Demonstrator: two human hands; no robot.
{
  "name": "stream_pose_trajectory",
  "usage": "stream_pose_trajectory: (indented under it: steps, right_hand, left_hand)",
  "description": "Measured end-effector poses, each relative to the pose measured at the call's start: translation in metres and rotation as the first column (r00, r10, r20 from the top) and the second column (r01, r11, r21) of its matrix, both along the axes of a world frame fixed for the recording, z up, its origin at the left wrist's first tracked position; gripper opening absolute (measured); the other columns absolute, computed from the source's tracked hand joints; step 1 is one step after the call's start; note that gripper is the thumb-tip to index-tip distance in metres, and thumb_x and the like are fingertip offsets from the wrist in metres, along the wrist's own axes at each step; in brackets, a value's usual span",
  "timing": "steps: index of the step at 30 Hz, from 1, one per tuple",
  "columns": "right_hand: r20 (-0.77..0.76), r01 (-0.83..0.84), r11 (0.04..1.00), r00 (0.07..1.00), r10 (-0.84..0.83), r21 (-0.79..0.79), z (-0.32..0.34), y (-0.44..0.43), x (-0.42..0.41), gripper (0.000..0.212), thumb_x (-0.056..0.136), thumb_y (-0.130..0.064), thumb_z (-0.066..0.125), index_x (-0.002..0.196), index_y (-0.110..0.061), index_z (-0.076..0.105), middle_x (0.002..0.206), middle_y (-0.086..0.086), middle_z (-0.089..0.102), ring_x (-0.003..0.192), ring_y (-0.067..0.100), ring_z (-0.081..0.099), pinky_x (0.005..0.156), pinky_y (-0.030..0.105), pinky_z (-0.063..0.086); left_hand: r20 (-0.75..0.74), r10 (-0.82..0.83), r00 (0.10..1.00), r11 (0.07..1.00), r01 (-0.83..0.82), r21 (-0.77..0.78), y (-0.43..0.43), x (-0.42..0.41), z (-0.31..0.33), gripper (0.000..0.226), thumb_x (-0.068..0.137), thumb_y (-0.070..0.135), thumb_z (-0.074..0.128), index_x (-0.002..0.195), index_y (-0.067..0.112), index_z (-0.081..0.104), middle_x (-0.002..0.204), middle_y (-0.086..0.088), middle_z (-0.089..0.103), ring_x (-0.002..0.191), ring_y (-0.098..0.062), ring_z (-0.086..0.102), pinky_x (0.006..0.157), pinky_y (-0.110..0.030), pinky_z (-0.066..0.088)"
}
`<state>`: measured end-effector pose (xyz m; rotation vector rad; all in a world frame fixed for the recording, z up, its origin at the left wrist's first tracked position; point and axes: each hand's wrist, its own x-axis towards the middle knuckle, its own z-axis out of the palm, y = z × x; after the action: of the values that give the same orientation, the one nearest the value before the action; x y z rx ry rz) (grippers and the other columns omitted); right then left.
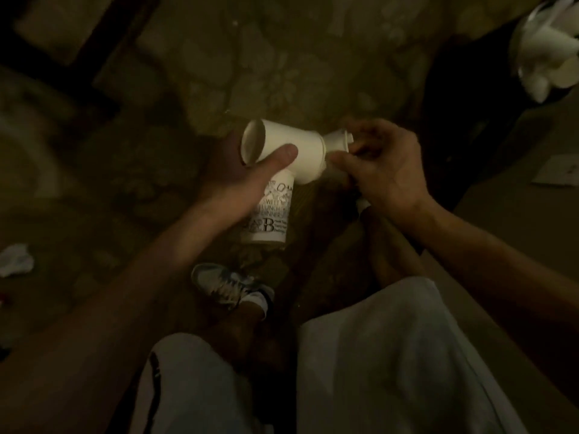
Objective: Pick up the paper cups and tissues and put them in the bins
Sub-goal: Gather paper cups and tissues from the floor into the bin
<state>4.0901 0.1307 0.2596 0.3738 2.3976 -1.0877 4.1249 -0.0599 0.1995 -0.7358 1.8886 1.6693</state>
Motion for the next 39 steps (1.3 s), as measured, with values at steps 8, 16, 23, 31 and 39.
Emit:
stream_pose_trajectory:
  steps: [8,16,23,31,39]
  right_hand:
    - [-0.041,0.3,0.953,0.954,-0.298,0.047,-0.01,0.181,-0.08,0.038,0.083,-0.022,0.074,0.119,-0.014,0.064,0.091,-0.01,0.068,0.076,0.004,0.069,0.068,0.027,0.06]
    - [-0.104,0.488,0.855,0.873,-0.476,0.177,-0.023,0.384,-0.171,0.016,0.086,-0.025,0.071,0.099,-0.03,0.062,0.09,-0.017,0.063,0.082,0.0,0.063,0.069,0.021,0.057]
    - [-0.257,0.608,0.723,0.794,-0.551,0.329,-0.033,0.511,-0.245,0.016,0.087,-0.022,0.068,0.1,-0.026,0.059,0.096,-0.017,0.06,0.089,0.001,0.062,0.079,0.025,0.056]
    - [-0.089,0.353,0.745,0.924,-0.371,0.566,-0.09,0.548,-0.289,0.032,0.095,-0.016,0.055,0.126,-0.015,0.062,0.126,0.006,0.064,0.111,0.018,0.061,0.093,0.03,0.05]
    - [0.056,0.083,0.814,0.989,-0.14,0.575,-0.113,0.552,-0.305,0.036,0.1,-0.018,0.044,0.134,-0.018,0.058,0.138,0.01,0.056,0.127,0.03,0.051,0.105,0.038,0.039]
  left_hand:
    - [-0.013,-0.214,0.977,0.977,0.215,0.019,0.188,-0.124,-0.004,0.039,0.074,0.057,0.073,0.105,0.04,0.056,0.098,0.021,0.065,0.084,0.005,0.066,0.068,-0.021,0.053]
    - [-0.039,-0.405,0.913,0.914,0.405,-0.017,0.375,-0.243,-0.019,0.04,0.07,0.069,0.067,0.093,0.038,0.055,0.092,0.017,0.065,0.077,0.009,0.064,0.058,-0.016,0.049]
    - [-0.074,-0.533,0.843,0.846,0.53,-0.057,0.458,-0.314,-0.028,0.037,0.072,0.068,0.068,0.09,0.039,0.055,0.089,0.021,0.064,0.076,0.014,0.061,0.061,-0.02,0.046]
    - [-0.035,-0.576,0.817,0.818,0.575,-0.031,0.469,-0.343,-0.041,0.042,0.068,0.069,0.068,0.095,0.039,0.056,0.093,0.017,0.067,0.079,0.009,0.065,0.066,-0.02,0.051]
    - [0.022,-0.562,0.827,0.827,0.561,0.041,0.467,-0.346,-0.054,0.047,0.062,0.068,0.066,0.094,0.035,0.059,0.088,0.018,0.07,0.079,0.006,0.067,0.058,-0.011,0.051]
